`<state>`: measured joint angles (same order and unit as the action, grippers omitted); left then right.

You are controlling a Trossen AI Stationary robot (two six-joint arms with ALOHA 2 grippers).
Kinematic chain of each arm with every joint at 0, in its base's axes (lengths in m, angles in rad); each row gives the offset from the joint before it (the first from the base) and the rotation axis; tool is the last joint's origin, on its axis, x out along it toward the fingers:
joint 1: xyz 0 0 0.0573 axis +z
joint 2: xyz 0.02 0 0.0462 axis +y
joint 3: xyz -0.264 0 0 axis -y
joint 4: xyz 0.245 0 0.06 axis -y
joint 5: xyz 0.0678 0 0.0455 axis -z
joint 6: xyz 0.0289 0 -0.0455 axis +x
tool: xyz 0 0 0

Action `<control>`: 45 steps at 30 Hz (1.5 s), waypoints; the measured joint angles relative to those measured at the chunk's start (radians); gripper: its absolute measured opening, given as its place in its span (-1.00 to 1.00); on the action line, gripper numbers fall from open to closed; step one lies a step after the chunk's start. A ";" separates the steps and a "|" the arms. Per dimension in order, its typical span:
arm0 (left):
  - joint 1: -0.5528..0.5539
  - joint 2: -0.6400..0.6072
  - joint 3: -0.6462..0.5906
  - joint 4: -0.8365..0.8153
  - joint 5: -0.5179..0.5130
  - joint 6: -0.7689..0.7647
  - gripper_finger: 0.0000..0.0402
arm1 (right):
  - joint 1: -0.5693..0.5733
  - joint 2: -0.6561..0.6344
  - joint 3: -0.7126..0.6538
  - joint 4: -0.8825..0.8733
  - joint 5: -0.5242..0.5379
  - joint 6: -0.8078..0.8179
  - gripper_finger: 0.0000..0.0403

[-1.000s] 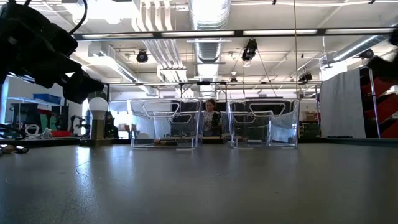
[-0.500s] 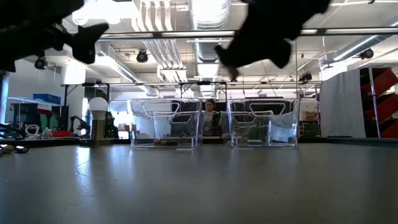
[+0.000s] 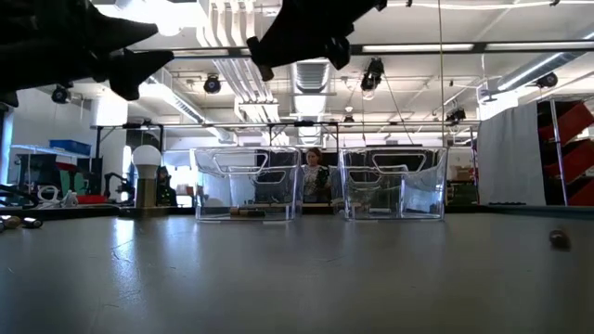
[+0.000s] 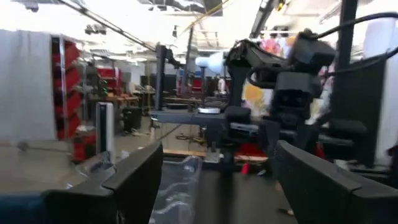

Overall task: Sort batteries
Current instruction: Put the black battery into the left transparent bin

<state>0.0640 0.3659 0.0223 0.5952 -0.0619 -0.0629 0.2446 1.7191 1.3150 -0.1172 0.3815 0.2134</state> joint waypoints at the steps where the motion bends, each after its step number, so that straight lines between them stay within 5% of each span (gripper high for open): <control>1: 0.000 0.005 0.000 0.005 0.000 -0.022 0.41 | -0.003 0.000 0.000 0.004 0.000 0.000 -0.79; 15: 0.000 0.136 0.000 0.027 0.145 0.010 0.41 | -0.018 0.001 -0.008 0.099 -0.017 -0.023 -0.82; 25: -0.016 0.321 0.000 0.284 0.177 -0.003 0.40 | -0.068 0.060 0.001 0.250 -0.015 -0.009 -0.82; 37: -0.018 0.531 0.000 0.514 0.226 -0.008 0.03 | -0.082 0.232 0.209 0.291 -0.021 -0.048 -0.82; 45: -0.017 0.591 0.000 0.540 0.229 0.009 -0.04 | -0.084 0.282 0.294 0.258 -0.013 -0.008 -0.82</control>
<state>0.0467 0.9570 0.0223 1.1349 0.1668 -0.0537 0.1608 2.0014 1.6093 0.1408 0.3686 0.2052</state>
